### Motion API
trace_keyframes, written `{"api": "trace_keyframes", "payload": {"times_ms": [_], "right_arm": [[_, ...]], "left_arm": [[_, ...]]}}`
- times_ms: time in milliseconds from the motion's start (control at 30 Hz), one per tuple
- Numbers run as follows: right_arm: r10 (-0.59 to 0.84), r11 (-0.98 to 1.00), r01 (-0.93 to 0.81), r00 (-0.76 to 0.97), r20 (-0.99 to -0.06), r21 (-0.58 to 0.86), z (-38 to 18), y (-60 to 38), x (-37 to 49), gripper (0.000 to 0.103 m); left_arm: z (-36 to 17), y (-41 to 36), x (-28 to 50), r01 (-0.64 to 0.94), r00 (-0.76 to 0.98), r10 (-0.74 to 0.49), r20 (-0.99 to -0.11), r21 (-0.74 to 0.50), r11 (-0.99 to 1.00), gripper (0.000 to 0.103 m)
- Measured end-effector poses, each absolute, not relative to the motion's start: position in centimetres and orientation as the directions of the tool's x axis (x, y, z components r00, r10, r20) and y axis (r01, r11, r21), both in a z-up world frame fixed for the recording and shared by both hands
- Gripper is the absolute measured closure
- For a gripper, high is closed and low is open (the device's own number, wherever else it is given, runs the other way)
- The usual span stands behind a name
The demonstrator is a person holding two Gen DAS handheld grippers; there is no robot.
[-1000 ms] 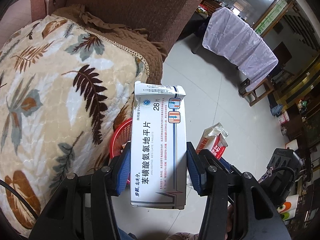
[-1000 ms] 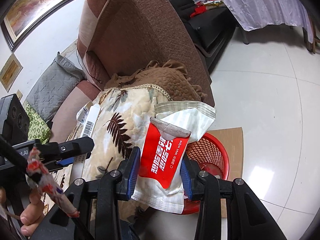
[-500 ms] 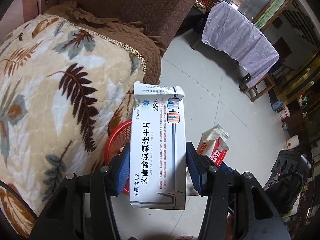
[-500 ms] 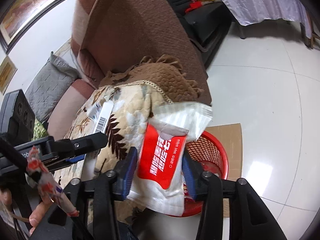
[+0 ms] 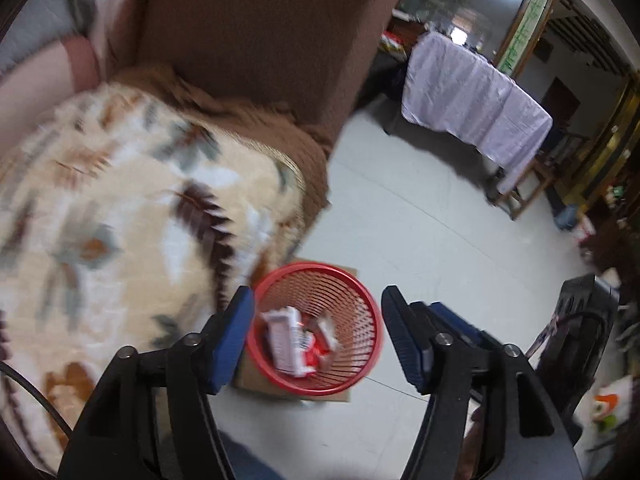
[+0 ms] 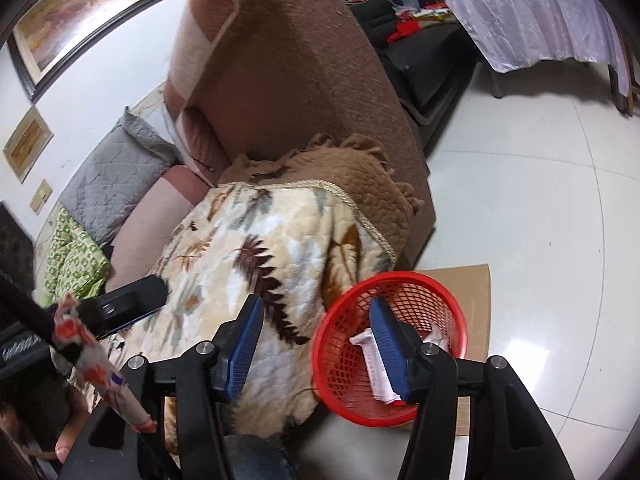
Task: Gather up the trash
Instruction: 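Open the left tool to drop the medicine box while the right tool drops the wet-wipe pack, then move both open tools back over the remaining items on the bed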
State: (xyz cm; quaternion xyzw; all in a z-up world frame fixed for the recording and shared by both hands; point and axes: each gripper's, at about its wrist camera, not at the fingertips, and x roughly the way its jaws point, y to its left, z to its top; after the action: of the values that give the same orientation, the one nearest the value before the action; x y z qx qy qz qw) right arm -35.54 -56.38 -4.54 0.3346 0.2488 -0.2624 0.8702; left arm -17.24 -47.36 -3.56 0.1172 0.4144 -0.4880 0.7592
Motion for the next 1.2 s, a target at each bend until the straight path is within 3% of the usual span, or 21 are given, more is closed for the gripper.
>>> {"api": "trace_keyframes", "payload": {"times_ms": [167,600,1200], "right_arm": [[-0.283,0.678,0.582,0.77,-0.572,0.449,-2.1,-53.7,-34.8,0.032],[-0.177,0.818,0.42,0.835,-0.522,0.394,3.1,-43.8,-29.8,0.027],[0.114,0.923,0.105,0.846,-0.521,0.371,4.7,-32.0,-15.6,0.027]], "left_arm": [[0.0,-42.0,-18.3,0.807,0.325,-0.627,-0.708,-0.139,0.575,0.033],[5.7,-26.8,-19.2,0.645,0.579,-0.555,-0.598,-0.081,0.76,0.031],[5.5,-11.8,-11.9,0.384,0.703,-0.421,-0.573,-0.192,0.903,0.031]]}}
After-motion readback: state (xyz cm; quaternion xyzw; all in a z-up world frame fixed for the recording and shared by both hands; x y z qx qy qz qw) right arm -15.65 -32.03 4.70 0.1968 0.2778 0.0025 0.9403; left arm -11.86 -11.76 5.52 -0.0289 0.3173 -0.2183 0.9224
